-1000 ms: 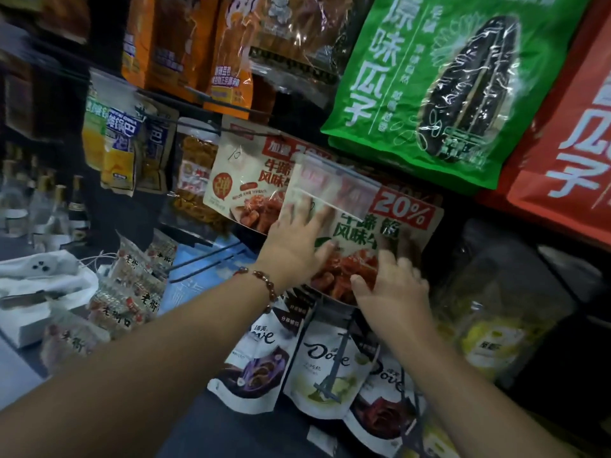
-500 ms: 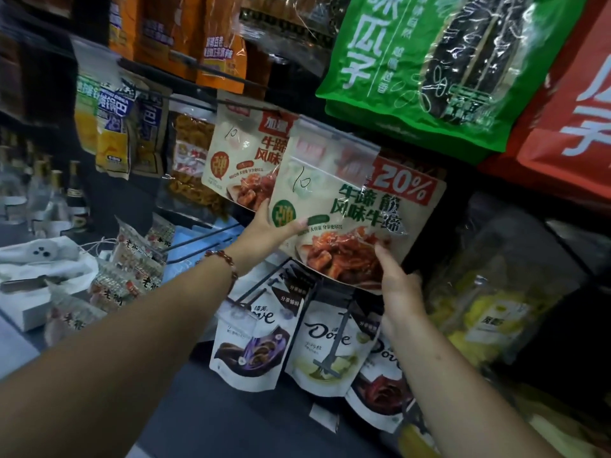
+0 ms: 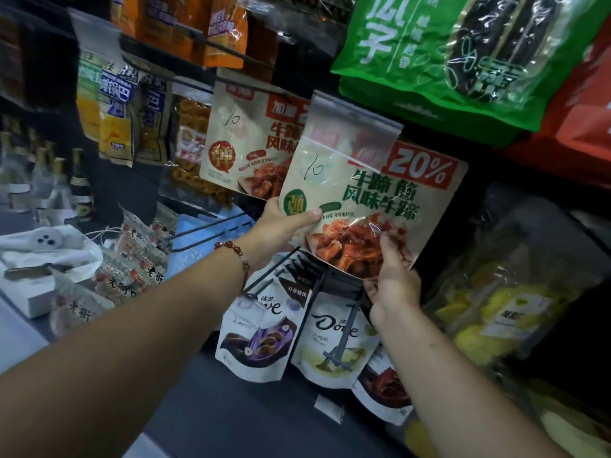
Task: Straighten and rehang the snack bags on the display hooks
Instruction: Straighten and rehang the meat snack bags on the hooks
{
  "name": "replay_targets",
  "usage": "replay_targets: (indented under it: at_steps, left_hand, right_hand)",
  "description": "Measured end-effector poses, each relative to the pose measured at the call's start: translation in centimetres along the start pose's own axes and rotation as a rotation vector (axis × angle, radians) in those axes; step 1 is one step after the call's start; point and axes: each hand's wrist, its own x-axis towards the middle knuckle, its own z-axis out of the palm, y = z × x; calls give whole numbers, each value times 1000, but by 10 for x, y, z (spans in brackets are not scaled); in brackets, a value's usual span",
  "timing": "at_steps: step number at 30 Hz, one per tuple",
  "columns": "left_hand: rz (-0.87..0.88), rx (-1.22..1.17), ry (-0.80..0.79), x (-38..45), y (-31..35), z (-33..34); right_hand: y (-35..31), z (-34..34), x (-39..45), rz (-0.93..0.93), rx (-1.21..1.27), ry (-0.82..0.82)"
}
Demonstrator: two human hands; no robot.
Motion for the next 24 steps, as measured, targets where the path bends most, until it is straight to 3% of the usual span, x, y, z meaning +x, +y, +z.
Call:
replay_targets:
  at_steps: [6,10,15,24]
  left_hand:
    - [21,80,13,-11,-1,-5]
    - [114,265,62,-28,-5,-16]
    - [139,551,146,-67,6,-34]
    - [237,1208,30,-165,52,-36]
  right_hand:
    - [0,-4,-14,25,-42,34]
    - [2,-17,-20,-71,-318,25]
    - [-4,-37,-48,-248,-689,-153]
    - [-26,-74,-120,-383,-1280,-496]
